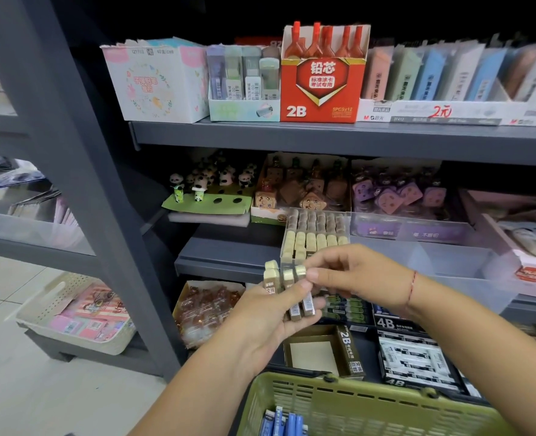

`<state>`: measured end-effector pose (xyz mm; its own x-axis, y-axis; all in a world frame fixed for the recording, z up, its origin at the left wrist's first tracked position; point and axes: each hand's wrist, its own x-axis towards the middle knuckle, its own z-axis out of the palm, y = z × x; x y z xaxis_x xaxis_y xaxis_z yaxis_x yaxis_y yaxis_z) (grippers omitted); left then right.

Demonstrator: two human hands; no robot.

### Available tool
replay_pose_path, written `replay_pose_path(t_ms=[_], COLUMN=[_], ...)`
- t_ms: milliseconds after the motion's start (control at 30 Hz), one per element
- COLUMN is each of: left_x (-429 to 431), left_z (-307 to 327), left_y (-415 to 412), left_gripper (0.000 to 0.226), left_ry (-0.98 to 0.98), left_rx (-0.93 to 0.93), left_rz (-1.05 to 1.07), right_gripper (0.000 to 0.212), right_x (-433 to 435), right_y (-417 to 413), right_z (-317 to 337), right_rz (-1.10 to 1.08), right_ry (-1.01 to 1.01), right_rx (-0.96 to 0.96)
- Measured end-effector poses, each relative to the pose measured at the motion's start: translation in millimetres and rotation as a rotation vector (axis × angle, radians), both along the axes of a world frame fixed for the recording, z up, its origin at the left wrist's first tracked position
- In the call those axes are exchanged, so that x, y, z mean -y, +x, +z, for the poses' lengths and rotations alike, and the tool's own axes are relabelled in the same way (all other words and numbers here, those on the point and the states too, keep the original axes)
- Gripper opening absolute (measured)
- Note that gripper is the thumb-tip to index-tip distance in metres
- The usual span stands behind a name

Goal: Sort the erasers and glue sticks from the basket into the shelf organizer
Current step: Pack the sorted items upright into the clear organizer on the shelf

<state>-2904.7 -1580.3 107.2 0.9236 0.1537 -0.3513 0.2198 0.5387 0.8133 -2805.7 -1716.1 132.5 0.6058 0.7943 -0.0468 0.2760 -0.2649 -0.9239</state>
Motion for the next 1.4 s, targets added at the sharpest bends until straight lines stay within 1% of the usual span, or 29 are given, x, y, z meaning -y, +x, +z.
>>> replay_pose_path(t_ms=[67, 167, 233, 300, 367, 433, 500, 600, 700, 800, 1100, 1167, 1300, 1400], left_x=[1.2, 3.6, 4.7, 4.1, 1.5, -1.2, -2.6, -3.2, -3.6, -4.3, -4.4, -3.8, -3.7, -4.9], left_z=[-0.1, -0.2, -0.2, 0.0, -1.0, -2.7, -3.9, -4.9, -5.2, -4.9, -4.3, -3.5, -3.5, -3.7], left_y=[-0.4, -0.5, -0.8, -0.2, 1.0, 2.1, 3.3, 5.5, 7.7, 8.6, 9.6, 9.4, 8.8, 8.5], left_gripper=[0.023, 0.023, 0.021, 0.021, 0.022, 0.023, 0.023, 0.024, 0.024, 0.024, 0.025, 0.024, 0.024, 0.025], left_ry=[0.066, 0.144, 0.154, 0.134, 0.114, 0.098, 0.082, 0.075, 0.066, 0.063, 0.063, 0.062, 0.057, 0.049], left_rx=[0.025, 0.04, 0.044, 0.031, -0.005, -0.043, -0.062, -0.061, -0.059, -0.066, -0.076, -0.075, -0.083, -0.09], left_rz=[-0.025, -0.05, -0.055, -0.022, 0.048, 0.111, 0.147, 0.183, 0.207, 0.215, 0.212, 0.211, 0.223, 0.25], right_gripper=[0.024, 0.025, 0.023, 0.023, 0.022, 0.02, 0.016, 0.013, 0.012, 0.012, 0.014, 0.014, 0.013, 0.011], right_x=[1.8, 1.9, 3.3, 6.7, 10.6, 9.6, 2.0, -11.9, -22.5, -29.2, -30.3, -30.6, -31.0, -31.6], right_y=[1.6, 3.3, 5.3, 12.4, 25.9, 39.6, 45.9, 44.3, 45.6, 45.0, 35.6, 36.7, 44.2, 49.2], right_z=[-0.8, -2.9, 0.9, 10.9, 19.8, 22.9, 21.1, 14.3, 11.8, 7.2, 0.4, 0.0, 1.3, 6.1], right_rz=[-0.039, -0.012, -0.014, -0.123, -0.328, -0.486, -0.491, -0.428, -0.467, -0.487, -0.417, -0.418, -0.431, -0.389], right_ry=[0.011, -0.002, 0.014, 0.055, 0.122, 0.147, 0.084, -0.022, -0.022, -0.035, -0.043, -0.02, 0.047, 0.052], right_rx=[-0.1, -0.197, -0.207, -0.176, -0.044, 0.165, 0.308, 0.455, 0.606, 0.688, 0.73, 0.683, 0.526, 0.429])
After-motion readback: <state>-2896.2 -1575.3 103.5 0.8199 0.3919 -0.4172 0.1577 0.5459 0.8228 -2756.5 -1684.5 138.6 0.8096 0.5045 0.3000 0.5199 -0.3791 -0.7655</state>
